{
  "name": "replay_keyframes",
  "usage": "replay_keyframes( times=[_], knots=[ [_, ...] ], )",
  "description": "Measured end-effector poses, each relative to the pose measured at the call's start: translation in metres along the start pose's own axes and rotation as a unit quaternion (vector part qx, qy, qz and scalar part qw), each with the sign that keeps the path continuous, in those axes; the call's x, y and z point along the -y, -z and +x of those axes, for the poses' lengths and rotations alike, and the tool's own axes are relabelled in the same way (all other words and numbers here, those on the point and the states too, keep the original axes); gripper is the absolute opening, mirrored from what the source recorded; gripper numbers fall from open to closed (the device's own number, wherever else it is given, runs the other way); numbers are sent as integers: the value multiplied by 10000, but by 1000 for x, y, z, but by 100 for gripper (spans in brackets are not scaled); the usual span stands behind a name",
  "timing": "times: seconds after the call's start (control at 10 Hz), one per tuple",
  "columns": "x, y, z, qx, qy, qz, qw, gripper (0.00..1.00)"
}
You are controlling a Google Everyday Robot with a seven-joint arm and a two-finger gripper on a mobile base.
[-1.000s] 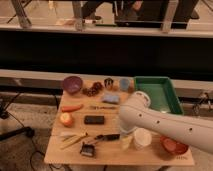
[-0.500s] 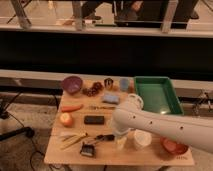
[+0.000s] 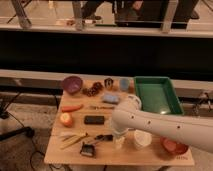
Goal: Place fork in metal cup
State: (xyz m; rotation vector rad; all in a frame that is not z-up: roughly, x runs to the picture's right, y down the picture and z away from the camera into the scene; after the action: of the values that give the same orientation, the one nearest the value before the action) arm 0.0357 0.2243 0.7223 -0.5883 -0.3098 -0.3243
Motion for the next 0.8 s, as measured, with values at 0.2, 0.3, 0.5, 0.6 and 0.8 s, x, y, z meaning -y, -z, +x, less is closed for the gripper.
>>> replay_keyframes(
  times=[0.2,0.3,0.5,0.6,0.8],
  knots=[
    [27,5,-5,-19,142,138,9998,80],
    [46,6,-5,-39,242,167,9996,80],
    [82,2,-8,-49,479,239,9986,80],
    [102,-4,-12,-46,622,265,9977,80],
    [120,-13,-12,-40,662,285,9974,80]
  ],
)
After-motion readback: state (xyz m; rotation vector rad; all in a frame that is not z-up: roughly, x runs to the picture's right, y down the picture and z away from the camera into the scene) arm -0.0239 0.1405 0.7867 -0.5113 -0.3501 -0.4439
